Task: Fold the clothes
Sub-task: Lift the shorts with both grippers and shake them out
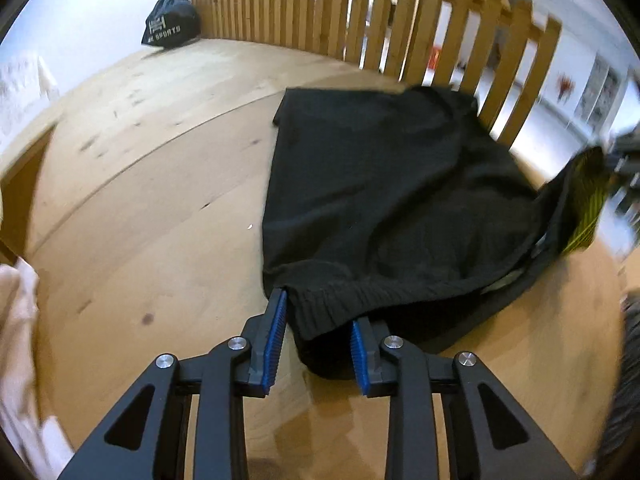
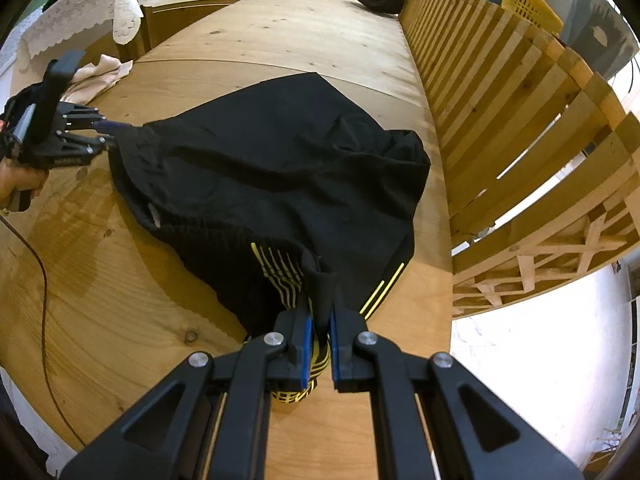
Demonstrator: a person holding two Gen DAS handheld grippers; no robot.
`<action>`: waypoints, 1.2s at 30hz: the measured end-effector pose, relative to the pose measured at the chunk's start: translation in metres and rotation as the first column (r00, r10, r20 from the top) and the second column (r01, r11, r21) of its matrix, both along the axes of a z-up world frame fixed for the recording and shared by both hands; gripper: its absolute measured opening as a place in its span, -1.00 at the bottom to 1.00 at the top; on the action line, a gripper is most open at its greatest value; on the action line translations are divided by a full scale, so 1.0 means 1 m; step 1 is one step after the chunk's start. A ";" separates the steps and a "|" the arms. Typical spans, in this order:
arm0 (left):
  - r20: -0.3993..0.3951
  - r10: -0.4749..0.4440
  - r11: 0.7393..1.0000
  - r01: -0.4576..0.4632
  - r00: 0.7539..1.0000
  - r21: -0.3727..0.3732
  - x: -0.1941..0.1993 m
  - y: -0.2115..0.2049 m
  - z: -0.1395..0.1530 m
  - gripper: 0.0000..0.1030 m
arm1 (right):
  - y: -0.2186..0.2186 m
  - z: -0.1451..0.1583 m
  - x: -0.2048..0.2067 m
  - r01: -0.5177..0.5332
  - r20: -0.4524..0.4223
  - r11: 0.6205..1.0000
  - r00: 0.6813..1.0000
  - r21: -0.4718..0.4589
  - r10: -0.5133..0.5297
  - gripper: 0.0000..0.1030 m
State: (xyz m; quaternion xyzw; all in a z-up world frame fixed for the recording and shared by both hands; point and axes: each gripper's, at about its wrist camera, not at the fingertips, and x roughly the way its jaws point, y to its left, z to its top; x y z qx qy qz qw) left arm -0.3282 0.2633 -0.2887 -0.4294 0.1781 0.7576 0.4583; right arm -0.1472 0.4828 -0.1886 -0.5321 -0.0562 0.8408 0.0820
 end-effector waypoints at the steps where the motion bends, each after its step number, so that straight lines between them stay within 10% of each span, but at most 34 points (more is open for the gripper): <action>1: 0.020 0.010 1.000 -0.010 1.000 0.003 -0.003 0.000 0.000 -0.45 | 0.001 -0.001 0.001 0.010 0.005 1.000 1.000 -0.001 -0.010 -0.87; 8: 0.029 0.032 0.999 -0.033 0.999 0.002 -0.003 0.001 0.005 -0.91 | -0.003 0.003 0.002 -0.009 -0.003 1.000 1.000 0.018 0.009 -0.87; 19: -0.049 0.027 1.000 -0.027 0.998 0.003 0.003 -0.010 0.039 -0.95 | -0.003 0.006 -0.002 -0.002 -0.003 1.000 1.000 0.030 0.002 -0.87; 28: -0.188 0.142 0.987 -0.125 0.972 0.096 -0.032 -0.047 0.221 -0.95 | -0.020 0.147 -0.042 -0.066 -0.193 0.971 0.975 0.230 0.112 -0.87; 36: -0.283 0.156 0.983 -0.119 0.946 0.142 0.021 -0.127 0.382 -0.94 | -0.074 0.271 0.009 -0.112 -0.344 0.946 0.913 0.305 0.220 -0.87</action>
